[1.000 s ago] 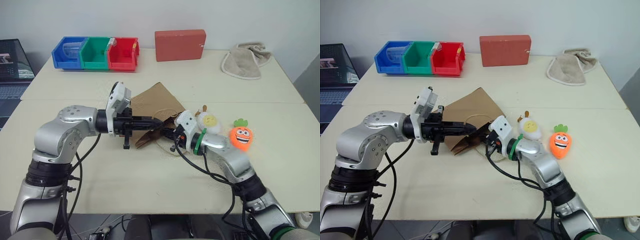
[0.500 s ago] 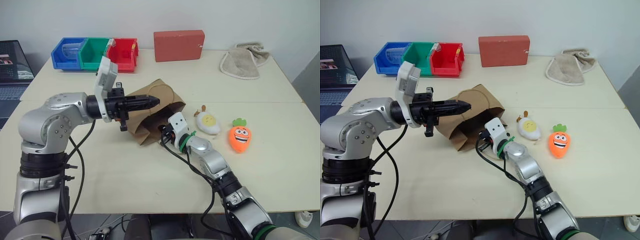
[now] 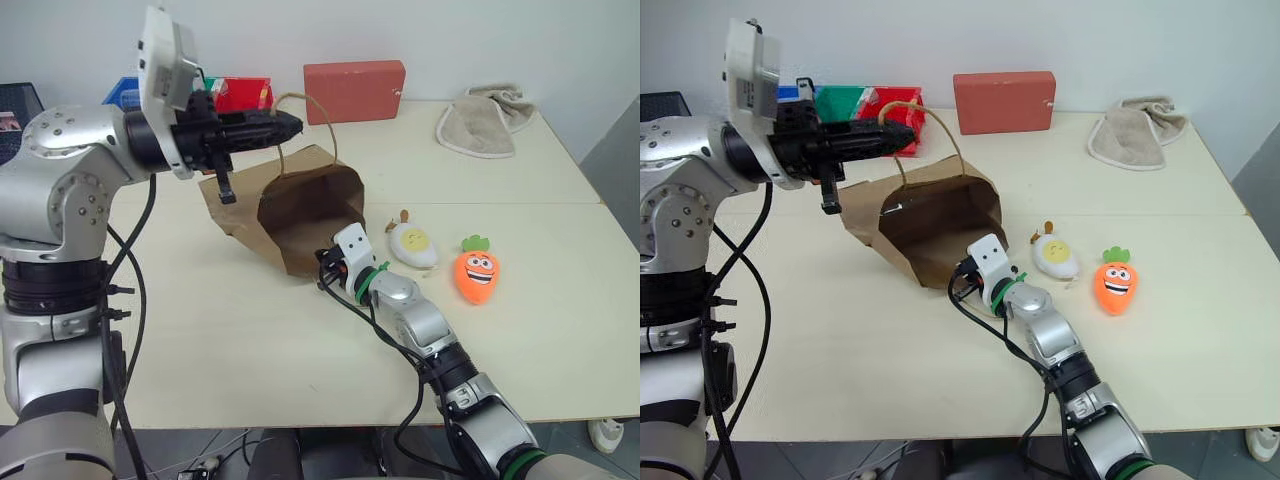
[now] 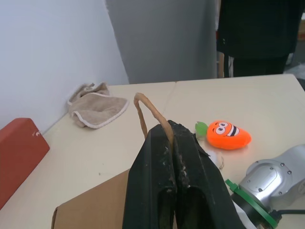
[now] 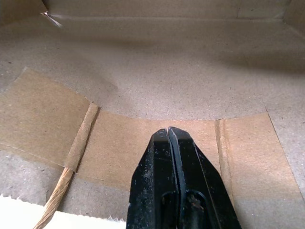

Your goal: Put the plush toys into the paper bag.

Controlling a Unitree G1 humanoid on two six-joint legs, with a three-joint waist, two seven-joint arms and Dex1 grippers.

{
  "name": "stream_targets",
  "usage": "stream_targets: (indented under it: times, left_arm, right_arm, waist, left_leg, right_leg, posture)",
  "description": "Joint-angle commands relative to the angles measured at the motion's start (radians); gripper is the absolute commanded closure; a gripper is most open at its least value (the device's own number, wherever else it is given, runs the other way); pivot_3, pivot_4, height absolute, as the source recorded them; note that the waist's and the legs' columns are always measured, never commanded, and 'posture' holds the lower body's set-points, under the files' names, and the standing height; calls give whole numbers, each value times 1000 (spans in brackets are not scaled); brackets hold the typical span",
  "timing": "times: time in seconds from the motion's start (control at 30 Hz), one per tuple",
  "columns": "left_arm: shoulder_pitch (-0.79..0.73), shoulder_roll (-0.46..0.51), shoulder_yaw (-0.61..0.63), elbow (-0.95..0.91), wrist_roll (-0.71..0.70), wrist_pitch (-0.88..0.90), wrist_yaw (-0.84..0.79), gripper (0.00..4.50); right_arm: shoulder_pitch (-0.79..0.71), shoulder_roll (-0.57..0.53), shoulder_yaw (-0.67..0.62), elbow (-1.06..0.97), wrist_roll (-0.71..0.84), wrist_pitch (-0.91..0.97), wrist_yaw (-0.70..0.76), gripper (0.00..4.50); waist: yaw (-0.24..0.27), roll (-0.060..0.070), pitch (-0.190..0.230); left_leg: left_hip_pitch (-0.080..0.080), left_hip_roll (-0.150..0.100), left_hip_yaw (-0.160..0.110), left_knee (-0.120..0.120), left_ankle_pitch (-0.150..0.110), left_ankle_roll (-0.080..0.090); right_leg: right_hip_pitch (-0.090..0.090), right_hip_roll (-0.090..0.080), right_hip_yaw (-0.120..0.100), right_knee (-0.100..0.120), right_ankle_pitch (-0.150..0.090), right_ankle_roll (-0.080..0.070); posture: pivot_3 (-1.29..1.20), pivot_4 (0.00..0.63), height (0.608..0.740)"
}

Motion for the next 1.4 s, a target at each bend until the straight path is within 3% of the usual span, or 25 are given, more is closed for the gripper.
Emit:
stream_targets:
  times: [0.03, 0.33, 0.43, 0.5, 0.83, 0.87, 0.97, 1.1, 1.3, 1.4]
  left_arm:
    - [30, 6, -17, -28, 58, -86, -15, 4500]
    - [111, -13, -35, -78, 53, -90, -34, 4500]
    - [144, -13, -49, -109, 59, -98, -43, 4500]
    - [162, -18, -58, -121, 67, -105, -41, 4500]
    - [196, -43, -91, -146, 81, -114, -38, 4500]
    - [199, -46, -94, -148, 80, -114, -39, 4500]
    - [214, -49, -103, -159, 66, -102, -49, 4500]
    - [217, -41, -95, -164, 48, -83, -68, 4500]
    - [199, -31, -71, -155, 30, -55, -72, 4500]
    - [200, -34, -65, -163, 24, -43, -65, 4500]
  right_arm:
    - [-3, 0, -20, 6, -8, 16, -8, 4487]
    - [-11, -18, -35, -138, 26, 54, 48, 4487]
    - [8, -83, -29, -300, 41, 138, 101, 4321]
    - [26, -129, -30, -428, 73, 215, 142, 3889]
    - [13, -353, -83, -754, 190, 405, 268, 270]
    - [17, -420, -96, -770, 186, 402, 302, 21]
    - [66, -642, -115, -770, 125, 337, 392, 21]
    - [145, -801, -49, -658, -33, 156, 386, 21]
    - [174, -817, 1, -523, -167, 4, 354, 21]
    - [162, -768, 6, -458, -211, -34, 308, 21]
  waist:
    - [-2, 0, 0]
    - [-2, 0, 0]
    - [-3, 0, 0]
    - [-2, 0, 0]
    - [-2, 0, 0]
    - [-2, 0, 0]
    - [9, 0, 0]
    - [18, 0, 0]
    - [11, 0, 0]
    - [9, 0, 0]
  left_leg:
    - [0, 0, 0, 0, 0, 0]
    - [-1, 0, 0, 0, 0, 0]
    - [-3, 0, 0, 0, 0, 0]
    - [-6, 0, 0, 0, 0, 0]
    - [-11, 0, -1, 1, 0, 0]
    - [-11, 0, -1, 1, 0, 0]
    - [-13, -2, -1, 2, 0, 0]
    - [-14, -1, -1, 2, 0, 1]
    - [-13, -1, 1, 3, 0, 1]
    - [-13, -1, 1, 3, 0, 0]
  right_leg:
    - [0, 0, 0, 0, 0, 0]
    - [-1, 0, 0, 0, 0, 0]
    - [-4, 0, 0, 0, 0, 0]
    - [-6, 0, 0, 0, 0, 0]
    - [-11, 0, 0, 1, 0, 0]
    - [-11, 0, 0, 1, 0, 0]
    - [-11, -1, 0, 0, 0, 0]
    - [-12, 0, -1, -1, 0, 0]
    - [-12, -1, 1, 0, 0, 0]
    - [-12, -1, 1, 0, 0, 0]
  posture:
    - [0, 150, 740]
    - [0, 150, 740]
    - [0, 150, 740]
    - [0, 150, 740]
    - [0, 150, 740]
    - [0, 150, 740]
    - [0, 150, 740]
    - [0, 150, 740]
    - [0, 150, 740]
    - [0, 150, 740]
